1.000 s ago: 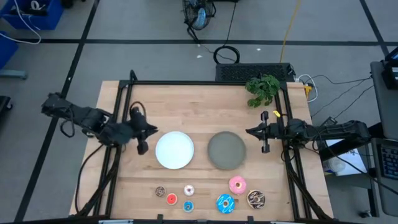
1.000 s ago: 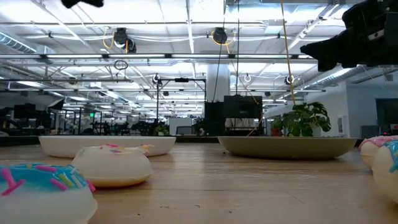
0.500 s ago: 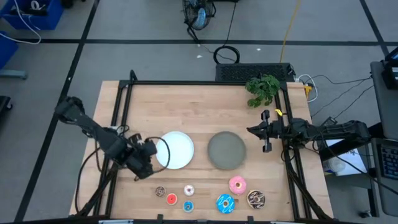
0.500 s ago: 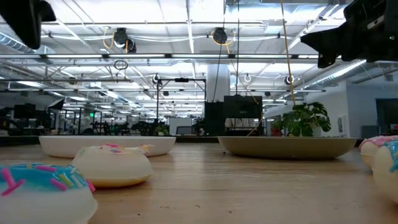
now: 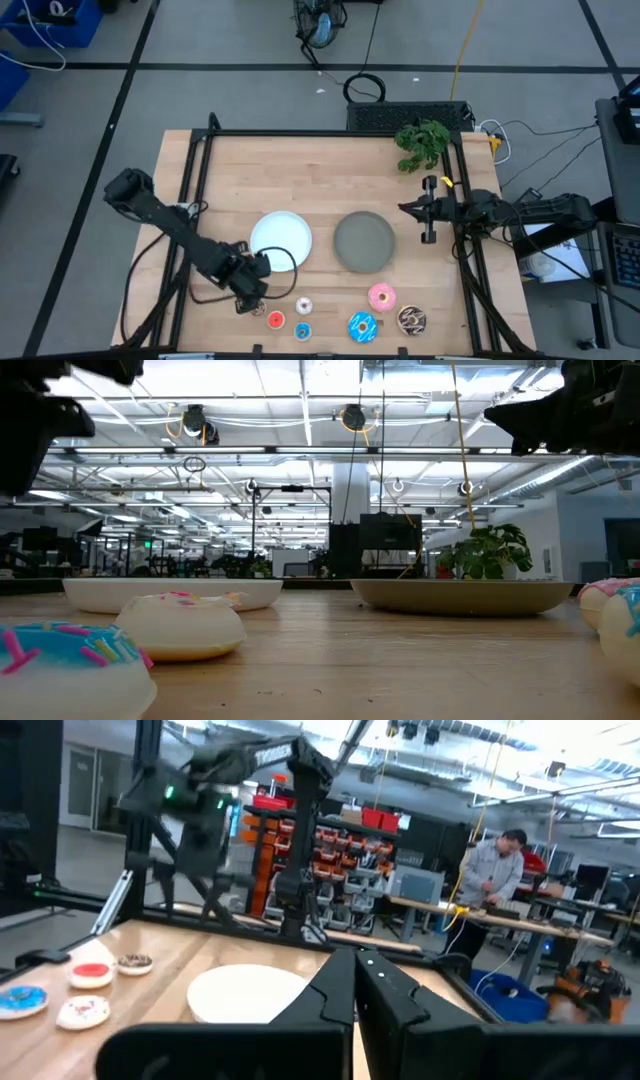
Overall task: Pick & Place donuts
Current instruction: Put the small brown doughnut on the white plate
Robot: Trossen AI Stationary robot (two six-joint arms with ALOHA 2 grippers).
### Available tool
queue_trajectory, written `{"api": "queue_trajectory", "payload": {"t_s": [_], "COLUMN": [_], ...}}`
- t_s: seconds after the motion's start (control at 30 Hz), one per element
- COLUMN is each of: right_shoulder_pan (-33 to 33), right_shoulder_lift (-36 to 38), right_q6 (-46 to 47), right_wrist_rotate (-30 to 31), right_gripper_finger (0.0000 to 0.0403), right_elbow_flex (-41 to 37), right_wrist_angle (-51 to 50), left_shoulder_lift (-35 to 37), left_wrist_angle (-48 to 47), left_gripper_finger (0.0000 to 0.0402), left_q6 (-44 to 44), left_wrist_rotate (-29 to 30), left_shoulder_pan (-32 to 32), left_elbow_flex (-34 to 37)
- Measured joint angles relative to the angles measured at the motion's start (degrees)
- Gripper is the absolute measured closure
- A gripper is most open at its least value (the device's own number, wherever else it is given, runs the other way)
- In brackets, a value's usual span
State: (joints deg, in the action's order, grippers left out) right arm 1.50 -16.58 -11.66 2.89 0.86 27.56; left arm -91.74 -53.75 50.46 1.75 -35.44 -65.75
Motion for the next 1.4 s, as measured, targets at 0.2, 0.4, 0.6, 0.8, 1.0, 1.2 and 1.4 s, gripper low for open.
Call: {"api": "queue_trajectory", "payload": {"t_s": [0.2, 0.4, 0.6, 0.8, 1.0, 1.2, 1.4], "right_shoulder_pan": [0.0, 0.0, 0.0, 0.0, 0.0, 0.0, 0.0], "right_shoulder_lift": [0.0, 0.0, 0.0, 0.0, 0.0, 0.0, 0.0], "right_q6": [0.0, 0.0, 0.0, 0.0, 0.0, 0.0, 0.0], "right_wrist_rotate": [0.0, 0.0, 0.0, 0.0, 0.0, 0.0, 0.0], "right_gripper_finger": [0.0403, 0.0403, 0.0403, 0.0403, 0.0403, 0.0403, 0.0403], "right_elbow_flex": [0.0, 0.0, 0.0, 0.0, 0.0, 0.0, 0.0], "right_wrist_angle": [1.4, 3.0, 3.7, 4.0, 3.9, 3.9, 3.9], "left_shoulder_lift": [-5.3, -8.1, -8.5, -8.5, -8.9, -11.8, -13.7], "left_wrist_angle": [5.8, 9.7, 10.8, 10.6, 10.8, 11.4, 11.5], "left_gripper_finger": [0.0163, 0.0162, 0.0162, 0.0162, 0.0163, 0.0163, 0.0163], "left_q6": [-0.9, -1.6, -2.4, -4.0, -3.9, -5.2, -5.4], "left_wrist_rotate": [-7.7, -9.1, -7.2, -4.2, -4.3, -5.1, -5.4], "left_shoulder_pan": [-0.2, -1.8, -2.9, -3.2, -3.2, -3.2, -3.2], "left_elbow_flex": [0.0, 0.0, -0.1, -0.1, -0.1, -0.1, -0.1]}}
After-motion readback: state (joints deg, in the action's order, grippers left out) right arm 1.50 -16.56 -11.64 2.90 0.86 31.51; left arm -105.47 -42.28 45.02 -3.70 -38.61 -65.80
